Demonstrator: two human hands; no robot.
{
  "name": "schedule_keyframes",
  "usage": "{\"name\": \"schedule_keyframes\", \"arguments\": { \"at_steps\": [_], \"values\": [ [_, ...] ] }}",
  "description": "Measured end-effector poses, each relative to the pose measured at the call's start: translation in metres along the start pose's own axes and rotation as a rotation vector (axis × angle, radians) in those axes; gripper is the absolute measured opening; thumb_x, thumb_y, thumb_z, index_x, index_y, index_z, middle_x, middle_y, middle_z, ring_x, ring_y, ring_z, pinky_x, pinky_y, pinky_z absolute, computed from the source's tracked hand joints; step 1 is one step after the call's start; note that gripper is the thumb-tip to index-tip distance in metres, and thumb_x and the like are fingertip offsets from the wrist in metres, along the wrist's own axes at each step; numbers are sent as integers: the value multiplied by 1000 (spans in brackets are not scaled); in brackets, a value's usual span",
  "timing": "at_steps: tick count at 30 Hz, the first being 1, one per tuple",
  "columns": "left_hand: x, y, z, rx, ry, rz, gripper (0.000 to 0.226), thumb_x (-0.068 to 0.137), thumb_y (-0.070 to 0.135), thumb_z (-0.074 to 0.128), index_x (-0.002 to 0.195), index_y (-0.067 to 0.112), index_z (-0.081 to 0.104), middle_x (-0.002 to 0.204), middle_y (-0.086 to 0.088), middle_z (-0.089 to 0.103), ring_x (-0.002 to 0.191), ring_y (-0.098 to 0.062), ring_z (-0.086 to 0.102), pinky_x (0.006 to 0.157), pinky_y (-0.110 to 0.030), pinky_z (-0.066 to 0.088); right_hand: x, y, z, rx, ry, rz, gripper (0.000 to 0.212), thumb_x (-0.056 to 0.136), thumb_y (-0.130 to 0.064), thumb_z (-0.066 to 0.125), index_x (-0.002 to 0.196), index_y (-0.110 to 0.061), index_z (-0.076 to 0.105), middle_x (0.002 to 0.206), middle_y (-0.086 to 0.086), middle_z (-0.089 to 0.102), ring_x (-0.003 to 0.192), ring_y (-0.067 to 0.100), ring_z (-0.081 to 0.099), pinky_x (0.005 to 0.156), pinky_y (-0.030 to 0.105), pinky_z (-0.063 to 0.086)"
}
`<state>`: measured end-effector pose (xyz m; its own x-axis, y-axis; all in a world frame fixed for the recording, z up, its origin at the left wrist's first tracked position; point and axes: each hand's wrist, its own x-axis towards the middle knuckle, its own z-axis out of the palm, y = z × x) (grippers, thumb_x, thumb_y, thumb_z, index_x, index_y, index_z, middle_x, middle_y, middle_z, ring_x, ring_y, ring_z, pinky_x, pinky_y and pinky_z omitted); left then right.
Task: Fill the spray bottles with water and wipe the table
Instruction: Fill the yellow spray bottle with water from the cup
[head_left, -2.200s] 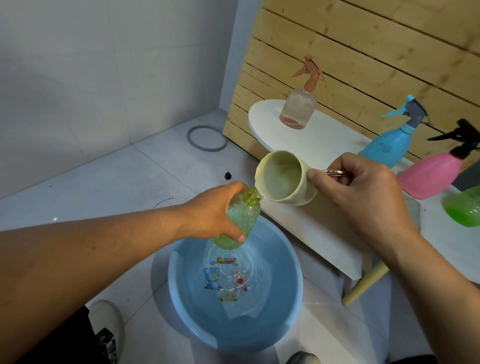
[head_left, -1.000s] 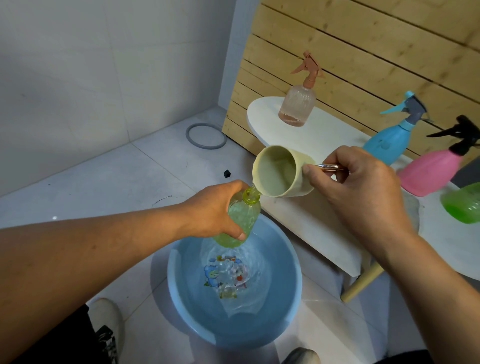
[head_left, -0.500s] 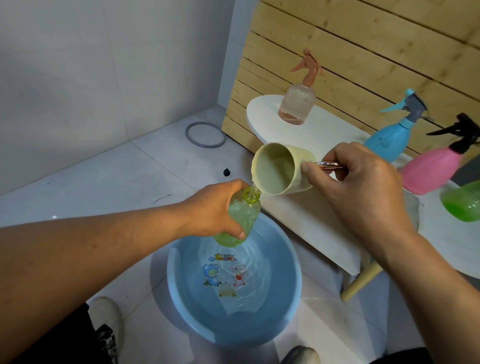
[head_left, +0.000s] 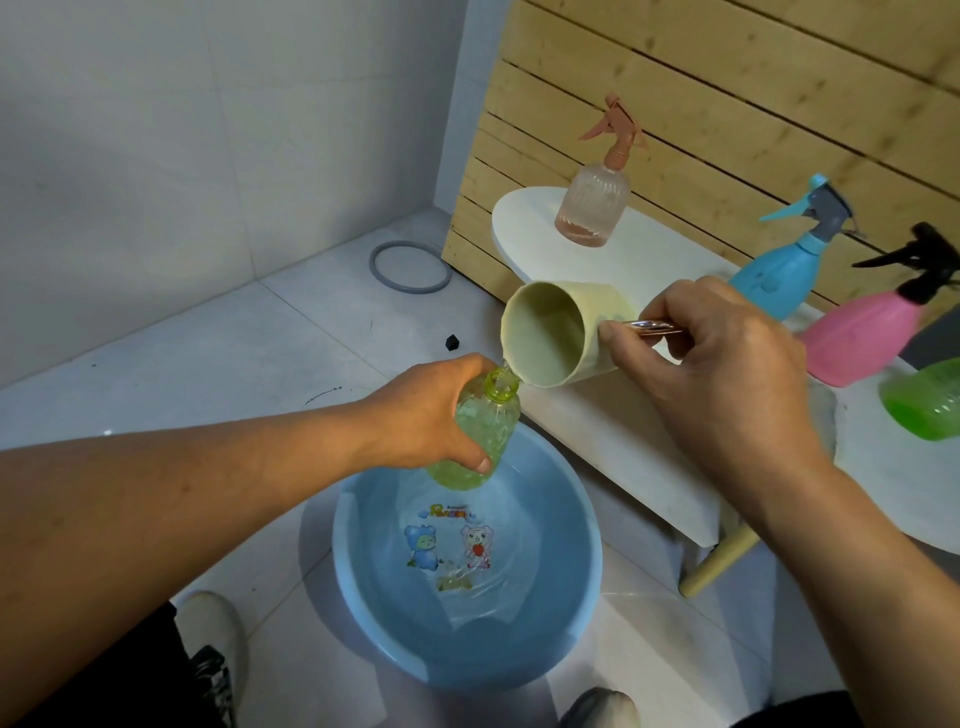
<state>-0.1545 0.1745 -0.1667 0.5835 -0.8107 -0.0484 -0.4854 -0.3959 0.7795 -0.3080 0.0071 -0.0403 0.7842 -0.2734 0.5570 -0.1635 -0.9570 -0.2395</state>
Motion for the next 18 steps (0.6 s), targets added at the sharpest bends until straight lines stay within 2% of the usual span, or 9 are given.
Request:
{"name": "schedule_keyframes", "arguments": {
  "at_steps": [8,13,18],
  "values": [
    [0,0,0,-2,6,-1,88,63,34,97,136,37,48,117,17,60,107,-9,59,79,-19,49,0,-2,0,-38,2,-24,27,92,-50,60,80,-29,50,76,-9,44,69,16,44,64,32,27],
    [0,1,1,1,10,0,90,63,34,97,138,36,48,119,15,61,107,-9,60,83,-22,52,-1,0,1,-70,31,-53,31,92,-50,61,82,-20,62,78,-5,49,70,20,48,62,33,28],
    [-1,2,0,-6,8,-4,91,63,34,97,139,35,48,120,14,61,108,-10,60,86,-25,54,-1,1,2,-105,59,-90,31,93,-48,62,83,-19,63,77,-6,48,70,19,48,60,30,26]
  ]
}}
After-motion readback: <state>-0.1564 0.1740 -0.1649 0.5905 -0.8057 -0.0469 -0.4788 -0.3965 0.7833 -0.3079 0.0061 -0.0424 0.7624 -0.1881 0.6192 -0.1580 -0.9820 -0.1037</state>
